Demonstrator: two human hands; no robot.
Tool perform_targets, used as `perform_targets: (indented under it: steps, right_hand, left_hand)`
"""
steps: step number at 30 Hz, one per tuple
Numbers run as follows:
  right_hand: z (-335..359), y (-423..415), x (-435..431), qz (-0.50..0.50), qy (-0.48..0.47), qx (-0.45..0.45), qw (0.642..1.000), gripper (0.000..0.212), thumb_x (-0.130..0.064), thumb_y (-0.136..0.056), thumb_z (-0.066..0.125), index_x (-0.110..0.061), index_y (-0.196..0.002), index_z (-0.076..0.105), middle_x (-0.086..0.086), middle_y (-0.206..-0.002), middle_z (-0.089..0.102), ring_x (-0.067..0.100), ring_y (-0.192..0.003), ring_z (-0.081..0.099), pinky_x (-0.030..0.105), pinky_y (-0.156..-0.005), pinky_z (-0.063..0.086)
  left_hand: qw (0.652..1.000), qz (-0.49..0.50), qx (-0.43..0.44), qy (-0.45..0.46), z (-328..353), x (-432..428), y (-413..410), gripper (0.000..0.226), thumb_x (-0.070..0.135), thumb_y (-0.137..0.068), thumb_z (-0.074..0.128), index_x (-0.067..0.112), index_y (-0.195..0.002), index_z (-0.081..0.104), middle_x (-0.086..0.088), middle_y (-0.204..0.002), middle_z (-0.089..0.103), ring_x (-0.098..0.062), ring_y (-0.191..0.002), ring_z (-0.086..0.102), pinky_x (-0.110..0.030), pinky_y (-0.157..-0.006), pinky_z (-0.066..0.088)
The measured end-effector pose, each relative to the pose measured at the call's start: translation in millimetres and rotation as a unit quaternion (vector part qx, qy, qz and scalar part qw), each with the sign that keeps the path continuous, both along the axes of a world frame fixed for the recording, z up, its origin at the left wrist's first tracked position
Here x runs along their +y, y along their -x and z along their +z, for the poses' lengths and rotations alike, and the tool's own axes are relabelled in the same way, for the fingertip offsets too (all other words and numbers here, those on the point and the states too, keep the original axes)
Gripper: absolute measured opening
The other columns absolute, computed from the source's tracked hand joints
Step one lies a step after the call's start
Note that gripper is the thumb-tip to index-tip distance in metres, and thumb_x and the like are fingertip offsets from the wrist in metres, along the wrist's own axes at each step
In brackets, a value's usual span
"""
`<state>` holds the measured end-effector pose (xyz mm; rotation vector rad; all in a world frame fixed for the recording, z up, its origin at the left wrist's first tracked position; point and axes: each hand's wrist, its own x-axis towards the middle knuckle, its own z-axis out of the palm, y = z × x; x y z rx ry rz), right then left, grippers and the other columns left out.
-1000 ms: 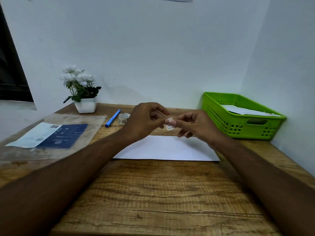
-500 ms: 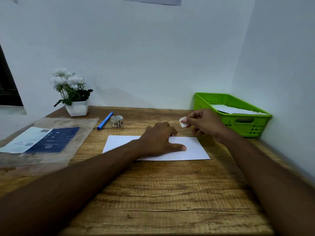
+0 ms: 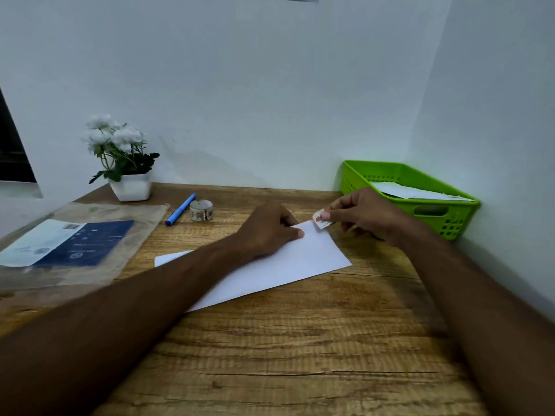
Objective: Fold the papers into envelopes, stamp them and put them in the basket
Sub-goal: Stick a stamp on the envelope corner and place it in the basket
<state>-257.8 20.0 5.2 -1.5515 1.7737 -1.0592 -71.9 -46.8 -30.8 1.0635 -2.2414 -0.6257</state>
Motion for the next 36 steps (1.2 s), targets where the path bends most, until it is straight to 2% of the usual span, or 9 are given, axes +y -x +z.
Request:
perform_targets:
  steps: [6, 11, 14, 17, 21, 24, 28, 32, 36]
  right_hand:
    - [5.9, -15.4, 5.9, 0.012, 0.010, -0.008, 1.000, 0.023, -0.027, -0.070, 0.085, -0.012, -0.085, 0.077, -0.010, -0.057, 0.062, 0.002, -0.048, 0.050, 0.016, -0.044, 0.038]
    - [9.9, -27.8, 8.3, 0.017, 0.070, -0.031, 0.997, 0.014, -0.026, -0.076, 0.080, -0.012, -0.077, 0.076, -0.003, -0.065, 0.066, 0.006, -0.051, 0.048, 0.015, -0.042, 0.035]
    - [11.5, -33.2, 10.6, 0.016, 0.096, -0.045, 0.994, 0.015, -0.025, -0.078, 0.079, -0.011, -0.081, 0.078, -0.007, -0.063, 0.066, 0.004, -0.051, 0.045, 0.015, -0.043, 0.034]
    - [12.3, -35.7, 10.9, 0.006, 0.110, -0.052, 0.993, 0.017, -0.026, -0.079, 0.077, -0.010, -0.086, 0.078, -0.009, -0.064, 0.066, 0.001, -0.049, 0.045, 0.016, -0.045, 0.034]
    - [12.9, -36.4, 11.1, 0.002, 0.122, -0.050, 0.991, 0.018, -0.026, -0.080, 0.076, -0.010, -0.087, 0.078, -0.009, -0.065, 0.066, 0.001, -0.048, 0.044, 0.016, -0.045, 0.034]
    - [12.8, -37.2, 11.4, 0.002, 0.131, -0.056, 0.990, 0.015, -0.024, -0.079, 0.077, -0.010, -0.083, 0.078, -0.010, -0.062, 0.066, 0.002, -0.049, 0.045, 0.016, -0.045, 0.034]
    - [13.5, -39.9, 12.3, 0.004, 0.140, -0.061, 0.988, 0.015, -0.022, -0.080, 0.077, -0.008, -0.083, 0.077, -0.007, -0.063, 0.067, -0.001, -0.049, 0.046, 0.013, -0.044, 0.035]
    - [14.2, -42.7, 13.6, 0.006, 0.156, -0.072, 0.985, 0.015, -0.017, -0.080, 0.077, -0.002, -0.084, 0.076, -0.004, -0.062, 0.065, -0.003, -0.046, 0.046, 0.011, -0.043, 0.034]
    - [15.4, -44.3, 15.6, 0.017, 0.172, -0.085, 0.981, 0.013, -0.010, -0.081, 0.075, 0.002, -0.085, 0.075, -0.008, -0.057, 0.065, -0.006, -0.045, 0.052, 0.005, -0.044, 0.034]
  left_hand:
    - [0.995, 0.040, 0.094, -0.010, 16.6, 5.5, -21.0, 0.007, 0.018, -0.076, 0.077, 0.012, -0.079, 0.075, 0.002, -0.066, 0.068, 0.000, -0.053, 0.056, -0.008, -0.046, 0.038]
    - [0.988, 0.038, 0.150, -0.022, 28.9, 13.6, -29.3, 0.006, 0.018, -0.076, 0.077, 0.012, -0.076, 0.076, -0.003, -0.067, 0.071, -0.006, -0.059, 0.063, -0.021, -0.057, 0.047]
    - [0.985, 0.025, 0.170, -0.012, 33.3, 18.5, -29.2, 0.004, 0.016, -0.078, 0.075, 0.015, -0.074, 0.074, -0.002, -0.060, 0.067, -0.001, -0.052, 0.055, -0.016, -0.052, 0.042]
    - [0.983, 0.016, 0.181, -0.010, 35.1, 21.9, -28.9, 0.003, 0.015, -0.080, 0.074, 0.014, -0.081, 0.076, -0.006, -0.070, 0.073, -0.004, -0.059, 0.061, -0.017, -0.055, 0.045]
    - [0.983, 0.010, 0.184, 0.001, 36.3, 24.6, -28.8, 0.008, 0.014, -0.080, 0.073, 0.016, -0.087, 0.077, -0.005, -0.069, 0.073, -0.003, -0.058, 0.063, -0.015, -0.054, 0.046]
    - [0.980, 0.005, 0.197, 0.002, 37.9, 27.1, -28.6, 0.007, 0.019, -0.079, 0.075, 0.015, -0.083, 0.077, -0.004, -0.068, 0.073, -0.003, -0.057, 0.062, -0.015, -0.053, 0.045]
    - [0.980, 0.010, 0.196, 0.037, 36.6, 27.5, -28.3, 0.013, 0.031, -0.076, 0.078, 0.018, -0.079, 0.078, -0.001, -0.063, 0.071, -0.004, -0.055, 0.060, -0.025, -0.054, 0.045]
    - [0.976, 0.032, 0.201, 0.073, 35.7, 27.2, -28.1, 0.016, 0.037, -0.072, 0.076, 0.022, -0.076, 0.077, 0.005, -0.061, 0.070, -0.012, -0.062, 0.067, -0.038, -0.059, 0.054]
    - [0.975, 0.037, 0.191, 0.107, 36.4, 27.8, -28.1, 0.008, 0.029, -0.076, 0.077, 0.022, -0.075, 0.078, 0.010, -0.062, 0.070, -0.002, -0.055, 0.061, -0.028, -0.055, 0.050]
